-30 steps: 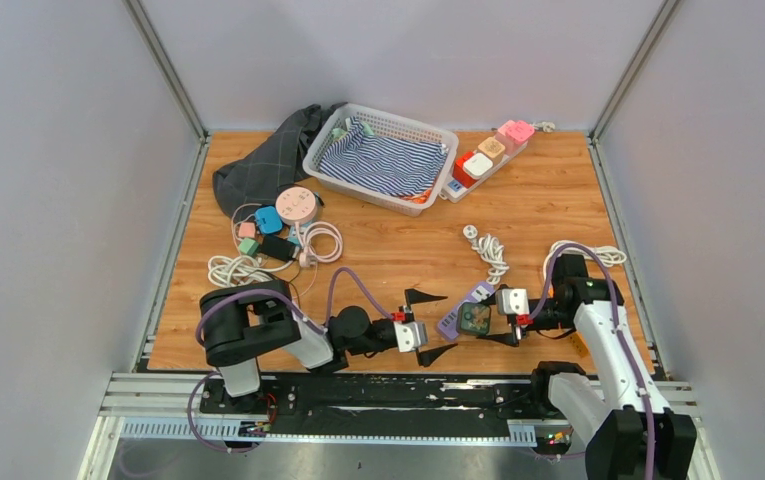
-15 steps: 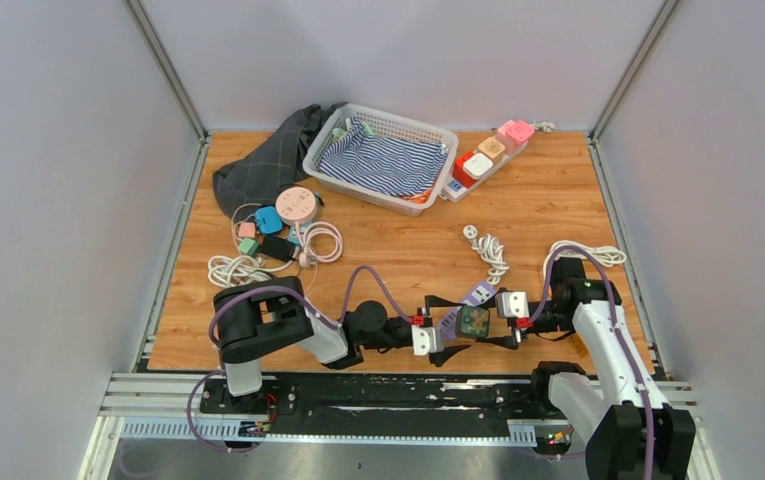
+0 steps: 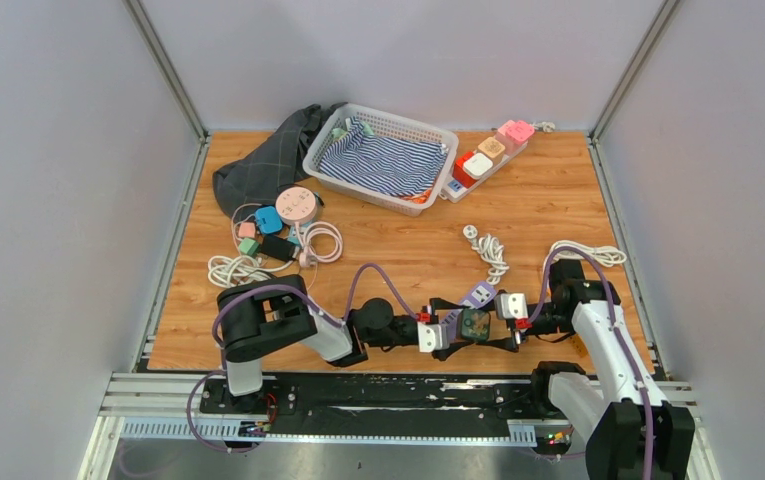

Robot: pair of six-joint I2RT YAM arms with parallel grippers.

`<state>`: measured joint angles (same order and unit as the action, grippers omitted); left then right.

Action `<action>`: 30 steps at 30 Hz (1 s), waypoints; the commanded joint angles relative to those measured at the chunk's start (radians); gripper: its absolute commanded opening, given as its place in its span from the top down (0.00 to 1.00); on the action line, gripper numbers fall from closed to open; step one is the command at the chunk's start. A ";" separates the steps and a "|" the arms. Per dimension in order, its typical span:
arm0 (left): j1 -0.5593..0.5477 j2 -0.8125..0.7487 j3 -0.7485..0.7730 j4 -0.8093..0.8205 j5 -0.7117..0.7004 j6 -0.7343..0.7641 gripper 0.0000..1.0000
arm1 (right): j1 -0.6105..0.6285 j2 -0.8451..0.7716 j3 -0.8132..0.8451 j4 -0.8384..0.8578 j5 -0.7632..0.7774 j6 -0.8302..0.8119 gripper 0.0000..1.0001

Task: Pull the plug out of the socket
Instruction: Place the plug at the center of the board.

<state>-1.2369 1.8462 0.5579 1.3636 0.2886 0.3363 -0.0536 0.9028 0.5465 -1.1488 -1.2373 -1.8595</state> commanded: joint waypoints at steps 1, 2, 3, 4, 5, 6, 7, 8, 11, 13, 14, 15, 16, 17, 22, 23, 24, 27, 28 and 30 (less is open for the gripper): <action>-0.007 0.016 0.034 -0.045 0.069 -0.005 0.35 | -0.014 0.005 -0.005 -0.005 -0.049 -0.025 1.00; -0.007 0.017 0.036 -0.052 0.073 -0.004 0.40 | -0.014 0.005 -0.005 -0.004 -0.049 -0.023 1.00; -0.007 0.015 0.039 -0.061 0.076 -0.006 0.46 | -0.014 0.005 -0.005 -0.003 -0.047 -0.023 1.00; -0.007 0.012 0.040 -0.069 0.078 -0.006 0.57 | -0.013 0.005 -0.005 -0.002 -0.046 -0.021 1.00; -0.007 0.011 0.042 -0.075 0.077 -0.008 0.67 | -0.013 0.005 -0.006 -0.001 -0.046 -0.019 1.00; -0.007 0.009 0.043 -0.080 0.075 -0.010 0.75 | -0.013 0.005 -0.006 0.000 -0.045 -0.018 1.00; -0.007 0.006 0.042 -0.083 0.073 -0.012 0.80 | -0.014 0.005 -0.006 0.002 -0.045 -0.016 1.00; -0.007 0.005 0.042 -0.084 0.071 -0.014 0.85 | -0.014 0.004 -0.007 0.003 -0.045 -0.016 0.97; -0.006 -0.003 0.032 -0.069 0.066 -0.021 1.00 | -0.014 -0.004 -0.011 0.007 -0.045 -0.016 0.80; -0.006 -0.008 0.020 -0.046 0.059 -0.030 1.00 | -0.015 -0.014 -0.017 0.012 -0.047 -0.016 0.65; -0.006 -0.009 0.014 -0.031 0.056 -0.038 1.00 | -0.015 -0.020 -0.021 0.017 -0.049 -0.016 0.56; -0.003 -0.011 0.009 -0.020 0.054 -0.046 1.00 | -0.017 -0.028 -0.026 0.020 -0.051 -0.017 0.41; -0.001 -0.013 0.006 -0.014 0.054 -0.053 1.00 | -0.017 -0.033 -0.030 0.023 -0.051 -0.016 0.07; 0.002 -0.015 0.005 -0.014 0.050 -0.062 1.00 | -0.018 -0.038 -0.033 0.024 -0.052 -0.017 0.01; 0.019 -0.024 0.005 -0.040 0.043 -0.098 1.00 | -0.021 -0.042 -0.033 0.025 -0.053 -0.019 0.00; 0.022 -0.023 0.002 -0.038 0.040 -0.103 1.00 | -0.021 -0.045 -0.032 0.025 -0.053 -0.020 0.00; 0.025 -0.024 0.000 -0.033 0.036 -0.113 1.00 | -0.022 -0.045 -0.032 0.026 -0.053 -0.019 0.00; 0.034 -0.024 -0.014 -0.001 0.021 -0.141 1.00 | -0.026 -0.044 -0.031 0.024 -0.056 -0.017 0.00; 0.037 -0.024 -0.022 0.015 0.016 -0.155 1.00 | -0.028 -0.046 -0.029 0.024 -0.060 -0.013 0.00; 0.052 -0.026 -0.039 0.056 0.000 -0.193 1.00 | -0.033 -0.049 -0.023 0.019 -0.070 -0.003 0.00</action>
<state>-1.2072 1.8454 0.5480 1.3067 0.3145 0.2073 -0.0631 0.8661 0.5266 -1.1175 -1.2575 -1.8706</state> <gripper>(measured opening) 0.612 0.999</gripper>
